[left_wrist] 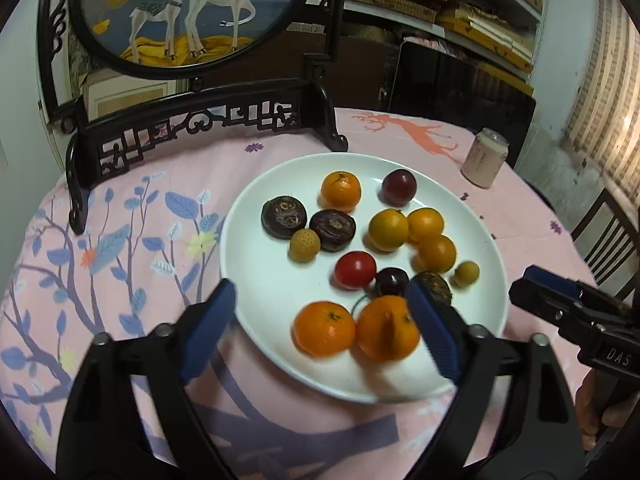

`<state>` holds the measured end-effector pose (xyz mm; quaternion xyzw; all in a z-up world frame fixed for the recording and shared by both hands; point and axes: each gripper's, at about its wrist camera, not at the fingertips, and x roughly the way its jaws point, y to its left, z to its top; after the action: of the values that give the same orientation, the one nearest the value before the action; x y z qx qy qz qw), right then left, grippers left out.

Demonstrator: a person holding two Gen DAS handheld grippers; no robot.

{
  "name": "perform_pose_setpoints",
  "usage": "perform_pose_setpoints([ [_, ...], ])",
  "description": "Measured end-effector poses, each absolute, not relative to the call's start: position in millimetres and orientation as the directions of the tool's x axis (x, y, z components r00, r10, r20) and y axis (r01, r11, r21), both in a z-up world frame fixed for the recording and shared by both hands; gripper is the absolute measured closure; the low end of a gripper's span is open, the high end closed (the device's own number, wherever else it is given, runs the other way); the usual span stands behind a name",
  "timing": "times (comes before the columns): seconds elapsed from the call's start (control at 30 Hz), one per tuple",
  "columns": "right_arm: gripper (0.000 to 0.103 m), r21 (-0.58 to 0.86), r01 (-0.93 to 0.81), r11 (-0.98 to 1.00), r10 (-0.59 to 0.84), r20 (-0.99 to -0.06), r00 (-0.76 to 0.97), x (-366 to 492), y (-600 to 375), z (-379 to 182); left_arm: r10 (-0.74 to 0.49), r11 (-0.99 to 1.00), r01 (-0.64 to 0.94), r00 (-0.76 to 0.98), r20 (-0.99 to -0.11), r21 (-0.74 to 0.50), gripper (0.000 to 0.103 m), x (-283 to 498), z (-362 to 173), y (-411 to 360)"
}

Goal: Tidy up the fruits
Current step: 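Carry both yellow fruits to the white plate and open both tools, then move both tools toward the red tomato and dark cherry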

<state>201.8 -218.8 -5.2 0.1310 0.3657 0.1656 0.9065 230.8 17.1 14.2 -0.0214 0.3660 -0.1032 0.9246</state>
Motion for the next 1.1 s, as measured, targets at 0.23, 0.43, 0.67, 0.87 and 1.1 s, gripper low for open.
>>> perform_pose_setpoints([
  [0.23, 0.028, 0.284, -0.242, 0.928, 0.372, -0.652, 0.661, 167, -204, -16, -0.114, 0.993, 0.094, 0.724, -0.680, -0.067, 0.003, 195, 2, 30],
  [0.43, 0.027, 0.235, -0.286, 0.929, 0.369, -0.659, 0.655, 122, -200, -20, -0.081, 0.997, 0.068, 0.709, -0.701, -0.046, 0.002, 155, -8, 39],
  [0.67, 0.027, 0.252, -0.400, 0.881, 0.459, -0.659, 0.596, 61, -181, -27, -0.078, 0.993, -0.012, 0.670, -0.738, -0.116, 0.002, 135, -21, 62],
  [0.87, 0.027, 0.170, -0.466, 0.868, 0.445, -0.683, 0.580, 38, -158, -33, -0.065, 0.990, -0.058, 0.620, -0.782, -0.129, 0.002, 141, -37, 69],
  [1.1, 0.027, 0.167, -0.452, 0.876, 0.425, -0.711, 0.560, 42, -157, -38, 0.056, 0.998, -0.035, 0.602, -0.796, 0.044, 0.002, 143, -45, 48],
])
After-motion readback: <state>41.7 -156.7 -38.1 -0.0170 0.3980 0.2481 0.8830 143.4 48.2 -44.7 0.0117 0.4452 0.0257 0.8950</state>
